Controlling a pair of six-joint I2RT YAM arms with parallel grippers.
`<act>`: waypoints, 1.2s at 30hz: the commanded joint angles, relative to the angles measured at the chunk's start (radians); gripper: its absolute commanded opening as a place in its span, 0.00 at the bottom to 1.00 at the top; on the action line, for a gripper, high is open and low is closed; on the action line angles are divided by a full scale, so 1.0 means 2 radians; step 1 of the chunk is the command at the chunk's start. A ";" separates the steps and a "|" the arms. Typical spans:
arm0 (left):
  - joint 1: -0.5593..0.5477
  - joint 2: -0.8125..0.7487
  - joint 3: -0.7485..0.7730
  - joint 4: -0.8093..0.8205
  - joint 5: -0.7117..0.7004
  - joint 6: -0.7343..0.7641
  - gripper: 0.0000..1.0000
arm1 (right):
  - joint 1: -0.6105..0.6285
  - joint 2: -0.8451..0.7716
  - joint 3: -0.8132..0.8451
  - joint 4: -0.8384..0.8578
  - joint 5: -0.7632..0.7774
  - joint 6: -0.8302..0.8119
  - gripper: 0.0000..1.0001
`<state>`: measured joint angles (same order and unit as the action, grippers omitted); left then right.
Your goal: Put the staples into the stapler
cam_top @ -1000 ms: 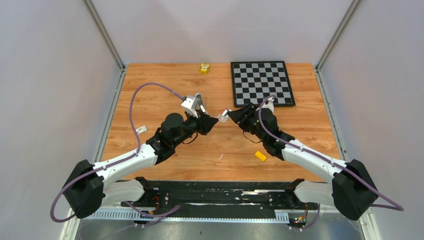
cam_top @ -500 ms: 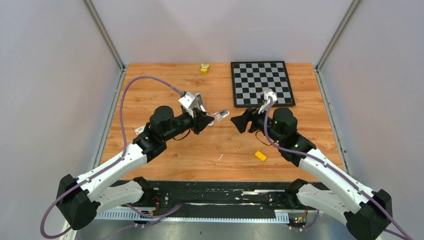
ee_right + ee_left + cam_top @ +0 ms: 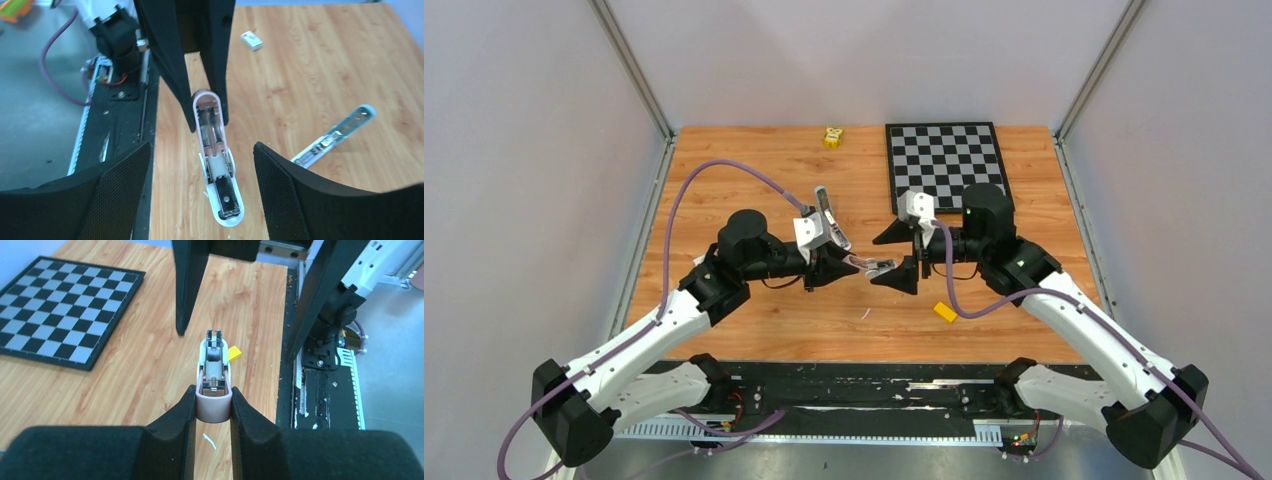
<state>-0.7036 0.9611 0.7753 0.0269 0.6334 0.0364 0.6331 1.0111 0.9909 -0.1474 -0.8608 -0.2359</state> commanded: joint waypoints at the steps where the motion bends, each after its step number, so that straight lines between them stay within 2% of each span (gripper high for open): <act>1: 0.002 -0.011 0.013 -0.006 0.043 0.032 0.00 | -0.003 0.028 0.010 -0.059 -0.081 -0.065 0.80; 4: 0.002 -0.005 0.020 -0.011 0.051 0.038 0.00 | 0.001 0.044 0.012 -0.068 -0.081 -0.077 0.80; 11: 0.002 0.003 0.029 -0.027 0.063 0.042 0.00 | 0.020 0.061 0.014 -0.080 -0.043 -0.105 0.69; 14: 0.002 0.006 0.030 -0.030 0.067 0.043 0.00 | 0.021 0.064 0.014 -0.077 -0.031 -0.105 0.55; 18: 0.002 0.010 0.031 -0.031 0.065 0.043 0.00 | 0.023 0.065 0.011 -0.064 -0.023 -0.097 0.30; 20: 0.002 0.011 0.034 -0.032 0.060 0.040 0.00 | 0.022 0.061 0.003 -0.042 -0.015 -0.088 0.22; 21: 0.002 0.011 0.035 -0.032 0.051 0.035 0.03 | 0.022 0.058 -0.003 -0.030 -0.011 -0.079 0.19; 25: 0.002 0.004 0.035 -0.037 -0.034 0.020 0.46 | 0.023 0.048 -0.035 0.029 0.022 -0.040 0.13; 26: 0.002 0.001 0.033 -0.033 -0.062 0.013 0.54 | 0.023 0.046 -0.043 0.046 0.043 -0.025 0.13; 29: 0.002 -0.009 0.027 -0.032 -0.128 -0.011 0.69 | 0.022 0.043 -0.073 0.101 0.117 0.006 0.13; 35: 0.003 -0.010 0.043 -0.088 -0.329 -0.096 0.99 | 0.022 0.065 -0.118 0.201 0.253 0.067 0.14; 36: 0.004 -0.010 0.043 -0.097 -0.351 -0.105 1.00 | 0.021 0.073 -0.122 0.213 0.282 0.080 0.14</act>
<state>-0.7021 0.9516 0.8246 -0.0792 0.2413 -0.0498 0.6693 1.1198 0.7815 0.0868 -0.5377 -0.1974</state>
